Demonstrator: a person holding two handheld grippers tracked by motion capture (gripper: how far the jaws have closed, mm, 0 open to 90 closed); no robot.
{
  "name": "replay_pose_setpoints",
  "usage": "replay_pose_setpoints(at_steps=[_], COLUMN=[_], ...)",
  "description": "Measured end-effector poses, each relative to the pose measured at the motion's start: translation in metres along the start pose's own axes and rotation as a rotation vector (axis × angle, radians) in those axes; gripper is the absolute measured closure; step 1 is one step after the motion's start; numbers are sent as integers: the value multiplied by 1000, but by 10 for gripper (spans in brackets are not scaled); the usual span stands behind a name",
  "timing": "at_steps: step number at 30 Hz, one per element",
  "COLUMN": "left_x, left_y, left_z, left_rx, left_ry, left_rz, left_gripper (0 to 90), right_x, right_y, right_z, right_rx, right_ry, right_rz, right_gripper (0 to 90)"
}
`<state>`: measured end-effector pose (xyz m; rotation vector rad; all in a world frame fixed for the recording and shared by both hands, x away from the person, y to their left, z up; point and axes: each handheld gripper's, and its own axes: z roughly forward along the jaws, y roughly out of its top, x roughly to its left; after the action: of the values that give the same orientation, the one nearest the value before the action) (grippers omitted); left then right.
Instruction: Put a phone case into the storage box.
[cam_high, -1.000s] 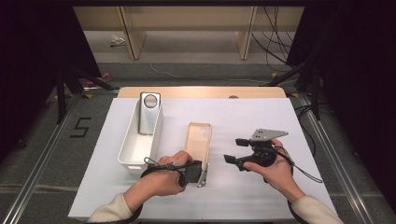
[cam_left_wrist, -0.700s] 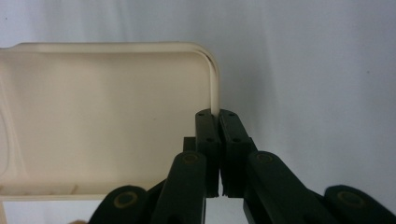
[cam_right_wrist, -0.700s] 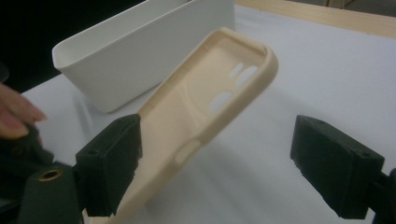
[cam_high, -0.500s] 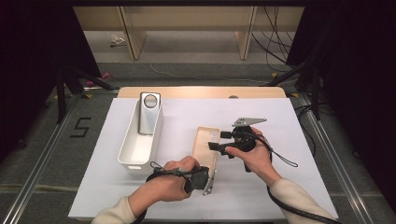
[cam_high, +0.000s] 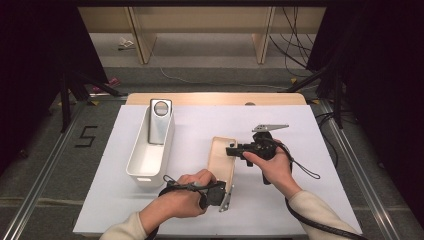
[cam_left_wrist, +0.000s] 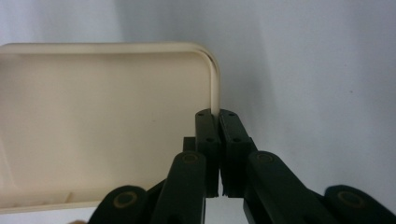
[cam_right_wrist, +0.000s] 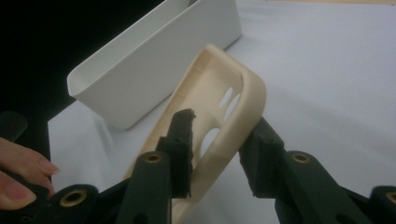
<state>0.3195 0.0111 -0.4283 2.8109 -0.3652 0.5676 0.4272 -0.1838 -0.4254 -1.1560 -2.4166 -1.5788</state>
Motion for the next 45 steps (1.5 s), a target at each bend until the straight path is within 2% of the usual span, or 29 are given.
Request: replay_pose_setpoints(at_steps=[3, 9, 11, 14, 17, 18, 19, 22, 23, 27, 28, 31, 36, 41, 45], left_x=[0, 3, 4, 6, 9, 10, 10, 16, 17, 23, 23, 27, 34, 39, 42], left_y=[0, -2, -3, -5, -7, -8, -9, -12, -13, -18, -19, -23, -31, -41, -46], left_z=[1, 4, 4, 4, 1, 0, 0, -6, -8, -15, -16, -21, -28, -31, -31], left_rx=[-3, -7, -17, -62, -104, -125, -170, -242, -265, -348, -393, -458, -534, -561, -565], left_ry=[5, 38, 39, 39, 43, 45, 51, 61, 72, 116, 120, 148, 207, 284, 297], left_rz=[-3, -1, -19, -52, -91, -112, -157, -242, -279, -384, -431, -499, -601, -695, -747], left_gripper=[871, 869, 862, 843, 784, 750, 707, 558, 505, 342, 320, 282, 271, 274, 269], right_x=[2, 5, 6, 9, 10, 10, 10, 9, 9, 8, 8, 7, 6, 6, 8], right_y=[1, 5, 5, 7, 10, 10, 10, 11, 11, 11, 11, 11, 12, 12, 12], right_z=[-2, -9, -11, -14, -17, -18, -19, -22, -23, -25, -25, -27, -29, -31, -31], right_rx=[-10, -35, -54, -59, -64, -67, -73, -80, -84, -88, -91, -97, -106, -110, -105], right_ry=[13, 59, 100, 115, 93, 98, 98, 78, 76, 62, 58, 43, 29, 26, 19], right_rz=[16, 79, 114, 104, 67, 70, 68, 52, 51, 43, 40, 27, 10, -4, -21], right_gripper=[706, 790, 808, 810, 810, 810, 810, 809, 809, 808, 808, 808, 808, 808, 808])
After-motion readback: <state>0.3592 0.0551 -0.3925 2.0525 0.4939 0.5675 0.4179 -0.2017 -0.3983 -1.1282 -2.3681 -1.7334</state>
